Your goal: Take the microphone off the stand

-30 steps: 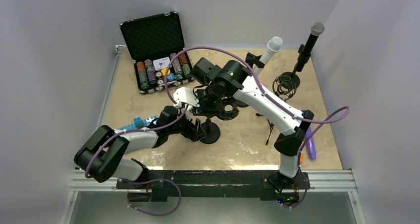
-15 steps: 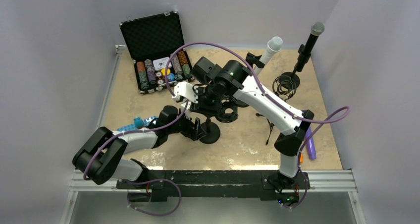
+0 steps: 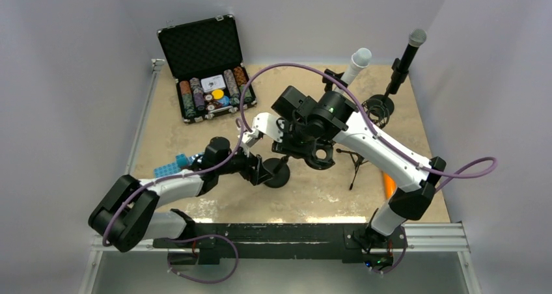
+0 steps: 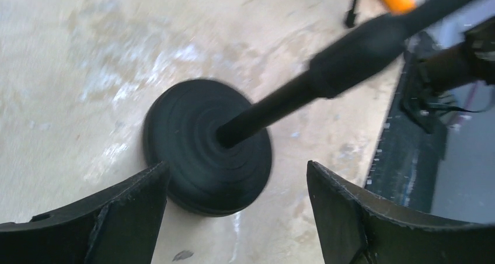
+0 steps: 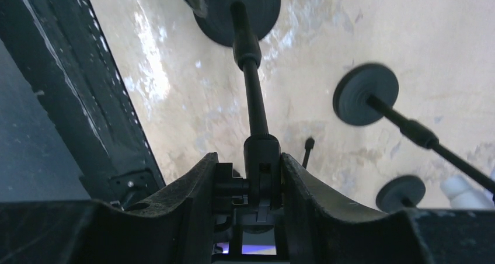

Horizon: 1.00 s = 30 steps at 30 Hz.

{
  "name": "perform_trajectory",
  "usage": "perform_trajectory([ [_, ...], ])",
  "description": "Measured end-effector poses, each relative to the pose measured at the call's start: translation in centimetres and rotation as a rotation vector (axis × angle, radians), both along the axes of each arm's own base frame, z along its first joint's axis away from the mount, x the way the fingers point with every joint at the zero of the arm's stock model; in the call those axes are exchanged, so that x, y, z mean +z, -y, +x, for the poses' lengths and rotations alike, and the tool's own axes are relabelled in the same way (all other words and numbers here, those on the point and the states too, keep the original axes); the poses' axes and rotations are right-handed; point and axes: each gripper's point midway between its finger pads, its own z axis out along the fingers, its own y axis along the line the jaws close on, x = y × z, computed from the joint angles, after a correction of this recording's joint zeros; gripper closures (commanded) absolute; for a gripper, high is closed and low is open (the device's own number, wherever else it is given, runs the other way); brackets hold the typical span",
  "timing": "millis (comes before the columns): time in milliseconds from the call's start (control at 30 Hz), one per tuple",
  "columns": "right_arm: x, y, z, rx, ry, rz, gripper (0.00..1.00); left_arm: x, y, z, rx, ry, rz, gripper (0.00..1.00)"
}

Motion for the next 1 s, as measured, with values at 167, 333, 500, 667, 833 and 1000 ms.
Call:
perform_trajectory([
  [167, 0.2, 2.4, -0.1, -0.028, 0.005, -0.081, 1.00, 4.6, 0.8, -0.8, -0.091, 0.133, -0.100, 0.11],
  [333, 0.1, 3.7, -0.4, -0.034, 0.001, -0.132, 1.00, 6.8, 0.8, -1.7, -0.150, 0.230, -0.126, 0.11],
  [500, 0.2, 4.0, -0.6, -0.031, -0.013, -0.152, 1.00, 4.9, 0.8, -2.7, -0.197, 0.208, -0.093, 0.14],
  [667, 0.8, 1.4, 0.4, -0.014, -0.003, -0.125, 1.00, 1.6, 1.7, -3.2, -0.246, 0.150, -0.042, 0.17],
  [833, 0.9, 0.8, -0.6, 0.020, -0.006, -0.124, 1.00, 0.5, 3.8, -2.9, -0.316, 0.180, -0.027, 0.21],
  [1000, 1.5, 0.7, -0.8, 0.029, -0.003, -0.120, 1.00, 0.9, 6.0, -2.7, -0.372, 0.231, -0.053, 0.26],
])
